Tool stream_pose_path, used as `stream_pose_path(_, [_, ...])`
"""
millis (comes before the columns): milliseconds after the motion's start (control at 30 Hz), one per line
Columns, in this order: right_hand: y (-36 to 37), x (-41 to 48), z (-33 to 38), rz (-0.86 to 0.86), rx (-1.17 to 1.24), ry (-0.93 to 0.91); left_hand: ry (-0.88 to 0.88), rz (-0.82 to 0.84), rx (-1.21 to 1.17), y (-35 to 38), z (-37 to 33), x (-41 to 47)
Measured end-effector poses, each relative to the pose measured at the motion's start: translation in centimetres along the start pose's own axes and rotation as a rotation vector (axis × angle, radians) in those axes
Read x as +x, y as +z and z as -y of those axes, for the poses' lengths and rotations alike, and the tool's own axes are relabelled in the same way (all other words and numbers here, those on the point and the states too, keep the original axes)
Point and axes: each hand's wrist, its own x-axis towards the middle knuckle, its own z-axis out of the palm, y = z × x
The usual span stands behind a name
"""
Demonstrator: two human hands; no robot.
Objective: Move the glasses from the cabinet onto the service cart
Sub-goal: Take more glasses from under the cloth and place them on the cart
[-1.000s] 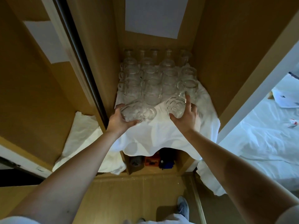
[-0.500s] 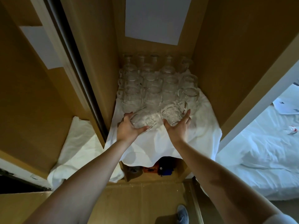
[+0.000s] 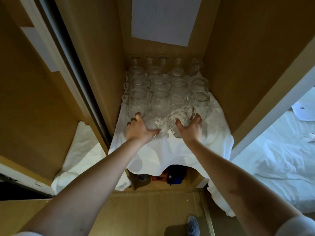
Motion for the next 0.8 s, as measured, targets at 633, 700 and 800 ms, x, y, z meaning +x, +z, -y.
stream_pose_path(633, [-2.4,3.5,1.6,0.243,-0.701,-0.589,-0.046,0.125,0.075,1.1,-3.4,3.1])
stream_pose_path(700, [-2.3,3.6,2.3,0.244,-0.788,-0.646,-0.042,0.129,0.073,1.1,-3.3,3.1])
stream_pose_path(800, [-1.8,3.5,3.0,0.305,-0.899,-0.642,-0.026,0.135,0.087,1.1,-3.4,3.1])
